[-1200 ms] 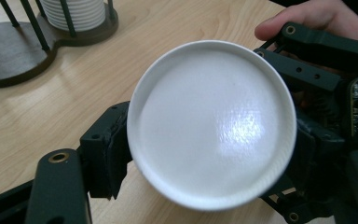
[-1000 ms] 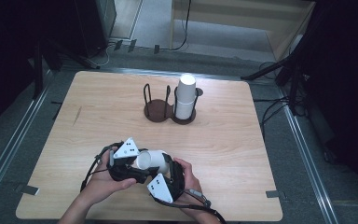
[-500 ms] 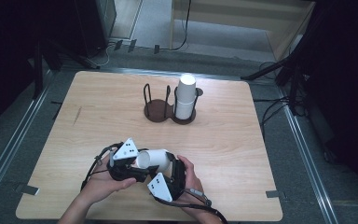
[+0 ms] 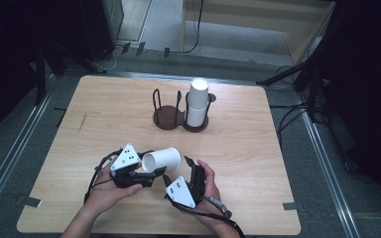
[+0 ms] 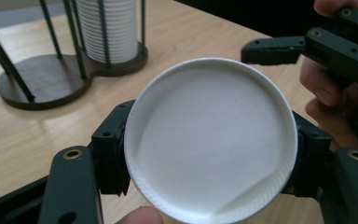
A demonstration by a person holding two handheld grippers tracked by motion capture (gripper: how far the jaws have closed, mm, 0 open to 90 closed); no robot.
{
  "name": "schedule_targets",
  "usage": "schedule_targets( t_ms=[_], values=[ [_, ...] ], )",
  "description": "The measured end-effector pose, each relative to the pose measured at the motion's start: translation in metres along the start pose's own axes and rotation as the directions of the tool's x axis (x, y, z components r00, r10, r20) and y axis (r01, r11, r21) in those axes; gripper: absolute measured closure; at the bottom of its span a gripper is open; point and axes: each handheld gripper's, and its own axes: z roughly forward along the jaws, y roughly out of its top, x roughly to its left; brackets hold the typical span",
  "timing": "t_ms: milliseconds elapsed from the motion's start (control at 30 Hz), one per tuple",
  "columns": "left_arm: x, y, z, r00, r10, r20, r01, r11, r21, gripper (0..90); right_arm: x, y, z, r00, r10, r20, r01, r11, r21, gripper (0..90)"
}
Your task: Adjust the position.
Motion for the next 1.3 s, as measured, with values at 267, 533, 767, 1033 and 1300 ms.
schedule_targets(
  t_ms=[267, 533, 767, 1033, 1300],
  values=[
    [0.008, -0.002, -0.005, 0.9974, -0.064, -0.032, 0.059, 0.9892, -0.135, 32.0, -0.007, 0.003, 0.0, 0.9976, 0.066, 0.024, -0.065, 0.9978, -0.006, 13.7],
    [0.015, -0.004, -0.009, 0.9934, -0.106, -0.045, 0.092, 0.9685, -0.231, 32.0, -0.011, 0.003, 0.002, 0.9935, 0.097, 0.059, -0.098, 0.9951, 0.012, 13.8],
    [0.018, -0.005, -0.012, 0.9915, -0.109, -0.07, 0.082, 0.9469, -0.311, 32.0, -0.015, 0.004, 0.003, 0.9889, 0.127, 0.078, -0.128, 0.9916, 0.014, 15.8],
    [0.019, -0.006, -0.013, 0.9914, -0.105, -0.077, 0.071, 0.9312, -0.357, 32.2, -0.022, 0.004, 0.005, 0.9791, 0.178, 0.098, -0.182, 0.983, 0.025, 18.2],
    [0.019, -0.009, -0.011, 0.9909, -0.101, -0.088, 0.06, 0.9199, -0.388, 32.3, -0.034, 0.004, 0.006, 0.9428, 0.32, 0.094, -0.324, 0.9457, 0.03, 18.1]
  ],
)
